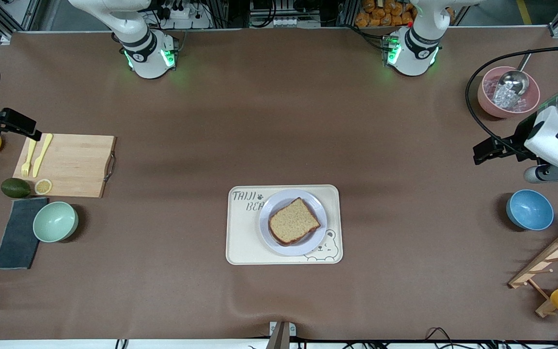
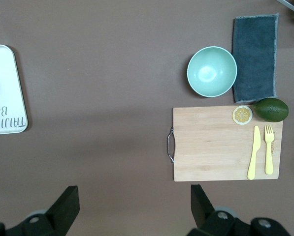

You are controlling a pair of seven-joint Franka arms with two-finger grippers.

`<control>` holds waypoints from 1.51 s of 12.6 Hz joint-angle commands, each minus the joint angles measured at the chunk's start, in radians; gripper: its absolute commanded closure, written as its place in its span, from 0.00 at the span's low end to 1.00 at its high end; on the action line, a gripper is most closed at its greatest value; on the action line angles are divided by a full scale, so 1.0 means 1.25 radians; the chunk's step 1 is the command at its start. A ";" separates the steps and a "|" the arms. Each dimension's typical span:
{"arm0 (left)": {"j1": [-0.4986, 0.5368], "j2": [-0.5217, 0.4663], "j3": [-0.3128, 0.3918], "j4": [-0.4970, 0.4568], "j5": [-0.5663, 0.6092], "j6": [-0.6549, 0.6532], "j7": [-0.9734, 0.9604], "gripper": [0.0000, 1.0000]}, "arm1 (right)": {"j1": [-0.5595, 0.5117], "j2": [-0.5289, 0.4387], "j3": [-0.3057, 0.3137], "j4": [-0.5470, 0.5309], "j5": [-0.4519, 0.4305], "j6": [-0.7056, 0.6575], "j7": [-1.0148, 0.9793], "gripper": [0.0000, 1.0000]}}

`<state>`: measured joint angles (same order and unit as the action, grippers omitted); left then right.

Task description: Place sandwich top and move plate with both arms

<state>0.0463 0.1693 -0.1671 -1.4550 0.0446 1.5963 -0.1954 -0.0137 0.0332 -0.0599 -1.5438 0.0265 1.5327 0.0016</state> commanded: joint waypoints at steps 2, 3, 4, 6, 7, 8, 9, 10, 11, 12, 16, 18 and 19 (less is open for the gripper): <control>0.030 -0.057 -0.004 -0.014 0.020 -0.026 0.004 0.00 | -0.010 -0.003 0.011 0.004 -0.005 -0.008 0.011 0.00; 0.034 -0.068 -0.004 -0.015 0.018 -0.047 0.004 0.00 | -0.010 -0.004 0.011 0.004 -0.005 -0.008 0.011 0.00; 0.034 -0.078 -0.004 -0.014 0.018 -0.064 0.004 0.00 | -0.010 -0.003 0.011 0.004 -0.006 -0.008 0.011 0.00; 0.035 -0.090 -0.004 -0.015 0.017 -0.073 0.005 0.00 | -0.010 -0.003 0.011 0.004 -0.005 -0.008 0.011 0.00; 0.034 -0.094 -0.004 -0.014 0.018 -0.074 0.004 0.00 | -0.010 -0.003 0.011 0.004 -0.005 -0.008 0.011 0.00; 0.035 -0.101 -0.003 -0.014 0.018 -0.080 0.005 0.00 | -0.010 -0.003 0.011 0.004 -0.006 -0.008 0.011 0.00; 0.038 -0.104 -0.004 -0.014 0.018 -0.091 0.005 0.00 | -0.010 -0.003 0.011 0.004 -0.005 -0.008 0.011 0.00; 0.043 -0.116 -0.004 -0.019 0.006 -0.099 0.004 0.00 | -0.010 -0.003 0.011 0.004 -0.005 -0.008 0.011 0.00; 0.040 -0.132 -0.003 -0.032 -0.016 -0.096 0.002 0.00 | -0.010 -0.003 0.011 0.004 -0.005 -0.008 0.011 0.00; 0.037 -0.141 -0.002 -0.040 -0.017 -0.094 -0.004 0.00 | -0.010 -0.003 0.011 0.004 -0.005 -0.008 0.011 0.00; 0.030 -0.185 0.007 -0.084 -0.022 -0.079 -0.002 0.00 | -0.010 -0.003 0.011 0.004 -0.005 -0.008 0.011 0.00; 0.023 -0.198 0.007 -0.091 -0.022 -0.078 0.002 0.00 | -0.010 -0.003 0.011 0.004 -0.005 -0.008 0.011 0.00; 0.022 -0.209 0.007 -0.108 -0.025 -0.065 0.002 0.00 | -0.010 -0.003 0.011 0.004 -0.005 -0.008 0.011 0.00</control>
<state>0.0827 -0.0406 -0.1666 -1.5283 0.0343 1.4841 -0.1949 -0.0137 0.0332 -0.0598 -1.5438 0.0265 1.5327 0.0016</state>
